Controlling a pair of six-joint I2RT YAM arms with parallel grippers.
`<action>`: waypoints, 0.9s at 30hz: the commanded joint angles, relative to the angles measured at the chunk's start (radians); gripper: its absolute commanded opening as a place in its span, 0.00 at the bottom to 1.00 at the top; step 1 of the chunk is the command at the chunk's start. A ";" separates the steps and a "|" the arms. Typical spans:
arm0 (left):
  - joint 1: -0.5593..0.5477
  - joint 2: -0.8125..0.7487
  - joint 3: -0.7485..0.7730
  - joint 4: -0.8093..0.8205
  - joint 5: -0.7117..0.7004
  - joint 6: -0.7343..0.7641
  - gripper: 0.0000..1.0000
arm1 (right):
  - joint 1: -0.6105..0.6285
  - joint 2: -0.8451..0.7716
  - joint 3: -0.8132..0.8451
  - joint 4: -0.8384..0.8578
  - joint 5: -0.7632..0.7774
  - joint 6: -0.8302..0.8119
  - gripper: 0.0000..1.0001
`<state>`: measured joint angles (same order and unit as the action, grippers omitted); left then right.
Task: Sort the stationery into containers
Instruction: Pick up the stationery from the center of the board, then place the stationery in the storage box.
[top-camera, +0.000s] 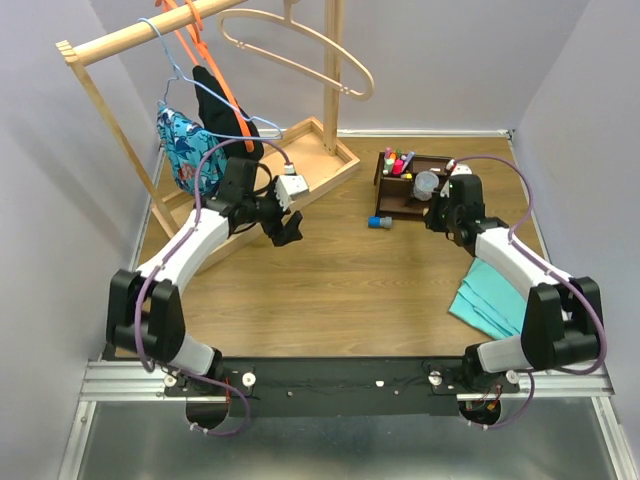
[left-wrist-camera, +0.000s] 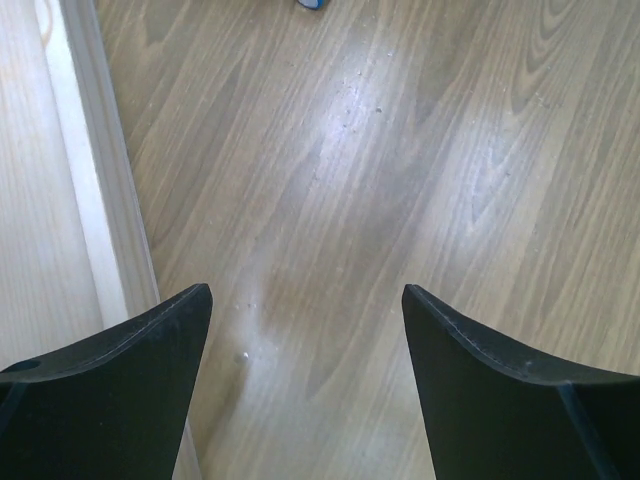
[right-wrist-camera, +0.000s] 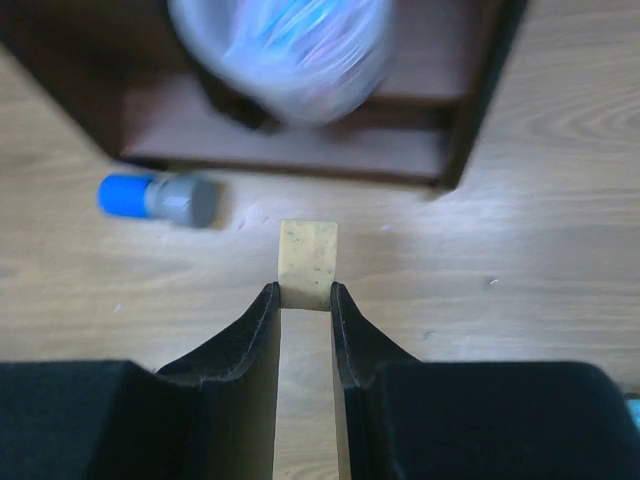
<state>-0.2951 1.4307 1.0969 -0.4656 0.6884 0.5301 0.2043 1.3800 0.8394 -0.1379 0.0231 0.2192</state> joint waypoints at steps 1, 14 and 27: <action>-0.001 0.143 0.108 0.016 0.082 0.031 0.86 | -0.026 0.059 0.089 -0.077 0.077 -0.004 0.19; -0.001 0.307 0.314 0.021 0.062 -0.015 0.99 | -0.026 0.155 0.115 -0.012 0.087 0.078 0.15; -0.001 0.330 0.330 -0.008 0.079 -0.004 0.99 | -0.026 0.205 0.093 0.086 0.170 0.042 0.13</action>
<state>-0.2958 1.7420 1.4021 -0.4568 0.7315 0.5125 0.1802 1.5494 0.9283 -0.1139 0.1299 0.2722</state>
